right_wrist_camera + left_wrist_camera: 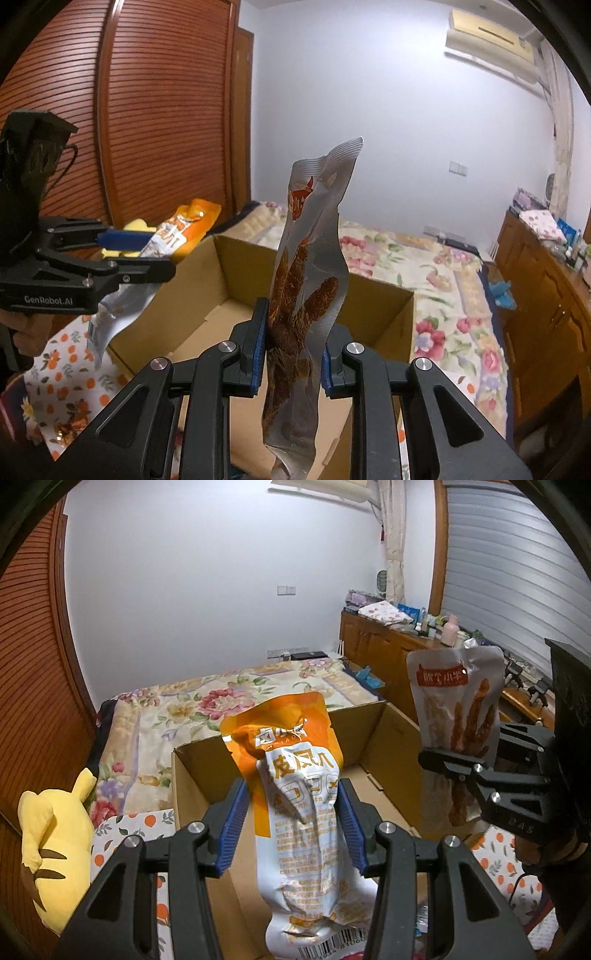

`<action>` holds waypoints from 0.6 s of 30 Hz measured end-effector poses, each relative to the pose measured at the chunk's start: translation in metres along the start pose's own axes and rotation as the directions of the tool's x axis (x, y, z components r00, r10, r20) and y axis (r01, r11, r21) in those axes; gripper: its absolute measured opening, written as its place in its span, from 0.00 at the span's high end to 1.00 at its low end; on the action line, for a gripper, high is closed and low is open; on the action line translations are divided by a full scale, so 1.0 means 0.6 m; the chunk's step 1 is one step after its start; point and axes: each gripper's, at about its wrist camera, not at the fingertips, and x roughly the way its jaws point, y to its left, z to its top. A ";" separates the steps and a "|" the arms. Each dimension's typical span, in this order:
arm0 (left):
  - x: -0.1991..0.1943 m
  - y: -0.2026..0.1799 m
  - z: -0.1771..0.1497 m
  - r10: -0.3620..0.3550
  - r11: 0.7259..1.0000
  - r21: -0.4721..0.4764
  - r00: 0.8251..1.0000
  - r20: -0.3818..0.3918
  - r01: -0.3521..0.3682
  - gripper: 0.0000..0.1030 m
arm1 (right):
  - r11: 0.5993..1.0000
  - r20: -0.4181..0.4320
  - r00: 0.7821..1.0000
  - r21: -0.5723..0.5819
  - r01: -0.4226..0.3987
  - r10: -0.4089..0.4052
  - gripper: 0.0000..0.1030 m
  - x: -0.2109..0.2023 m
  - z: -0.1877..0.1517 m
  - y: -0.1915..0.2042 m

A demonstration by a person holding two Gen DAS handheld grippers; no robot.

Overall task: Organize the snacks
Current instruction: 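Lift both packets and carry them over the cardboard box, then open both tools to drop the packets into the box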

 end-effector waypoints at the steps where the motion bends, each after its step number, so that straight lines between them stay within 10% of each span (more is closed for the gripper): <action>1: 0.008 0.003 -0.001 0.003 1.000 -0.001 1.000 -0.008 -0.003 0.53 | 1.000 -0.013 1.000 -0.002 -0.001 0.001 0.79 0.009 -0.003 -0.002; 18: 0.044 0.017 -0.028 0.004 1.000 -0.026 0.997 -0.071 -0.006 0.64 | 0.997 -0.170 0.982 -0.012 -0.082 0.079 0.84 0.077 -0.040 0.038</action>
